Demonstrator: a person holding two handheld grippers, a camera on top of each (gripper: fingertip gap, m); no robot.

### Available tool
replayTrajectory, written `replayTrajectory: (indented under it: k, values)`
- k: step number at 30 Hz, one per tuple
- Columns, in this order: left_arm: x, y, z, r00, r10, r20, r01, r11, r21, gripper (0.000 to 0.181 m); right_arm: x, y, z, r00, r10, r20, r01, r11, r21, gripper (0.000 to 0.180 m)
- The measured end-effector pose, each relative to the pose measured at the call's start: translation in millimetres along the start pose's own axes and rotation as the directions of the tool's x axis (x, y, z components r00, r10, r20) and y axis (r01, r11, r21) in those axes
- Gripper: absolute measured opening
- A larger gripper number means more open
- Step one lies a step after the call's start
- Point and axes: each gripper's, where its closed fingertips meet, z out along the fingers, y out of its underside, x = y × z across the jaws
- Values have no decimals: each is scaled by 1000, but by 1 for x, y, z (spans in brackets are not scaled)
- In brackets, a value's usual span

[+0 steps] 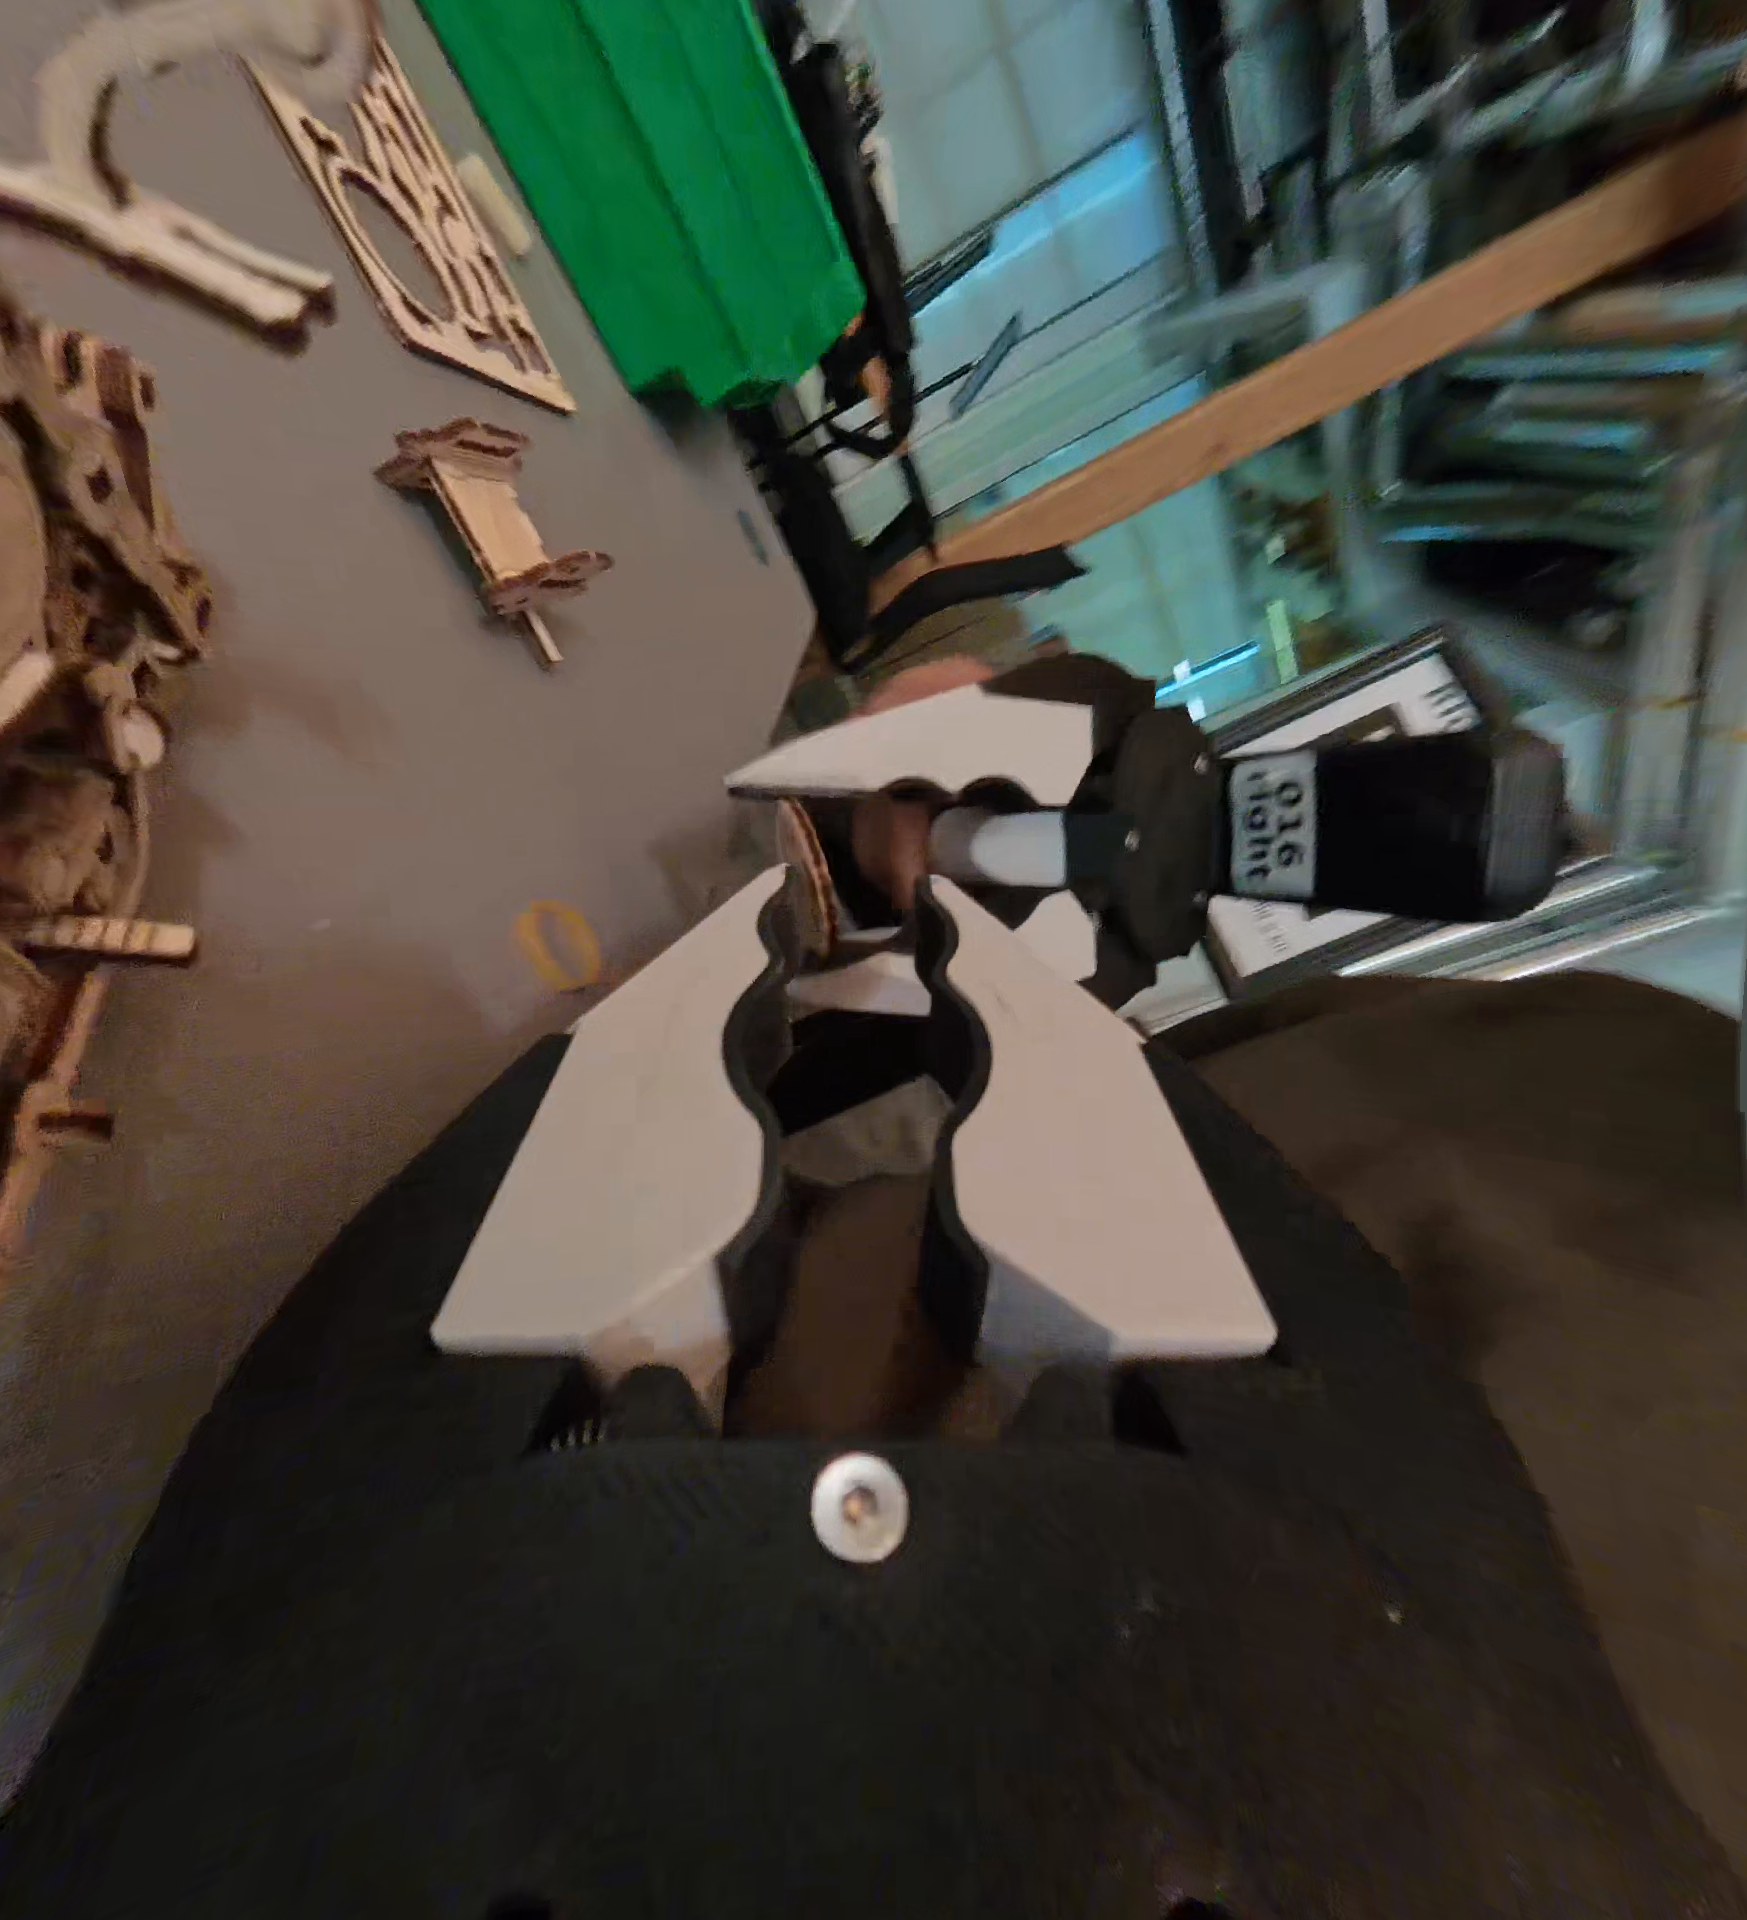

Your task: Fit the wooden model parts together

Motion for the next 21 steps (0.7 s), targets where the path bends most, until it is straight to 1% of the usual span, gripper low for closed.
replayTrajectory:
  k: [1,3,6,8,10,13,15,18,21]
  values:
    - [0,1,-1,1000,-14,-13,14,1000,16,7,-4,-6,0,1000,-2,11,2,1000,24,34]
    - [0,1,-6,999,31,12,-32,998,60,4,-6,-12,0,1000,-14,-4,14,999,37,35]
    - [9,1,-19,990,130,51,-135,987,93,1,-10,-27,-4,1000,-6,-20,8,994,108,34]
    - [13,-6,-33,984,164,76,-173,974,146,1,-8,-28,-5,999,-1,-33,5,994,113,39]
    - [15,-9,-45,984,160,78,-172,971,169,1,-4,-16,-1,999,5,-45,-2,999,54,37]
    - [10,-8,-57,985,146,88,-160,970,185,1,-9,16,13,1000,29,-1,-29,995,-99,36]
    - [5,-8,-60,989,123,86,-138,971,195,1,-8,28,20,1000,28,-9,-29,985,-171,33]
    - [1,-8,-61,994,85,63,-97,974,207,1,-7,29,24,997,73,-18,-75,981,-179,22]
    - [-1,-6,-58,996,68,57,-78,978,195,1,-12,27,29,972,232,40,-223,963,-152,12]
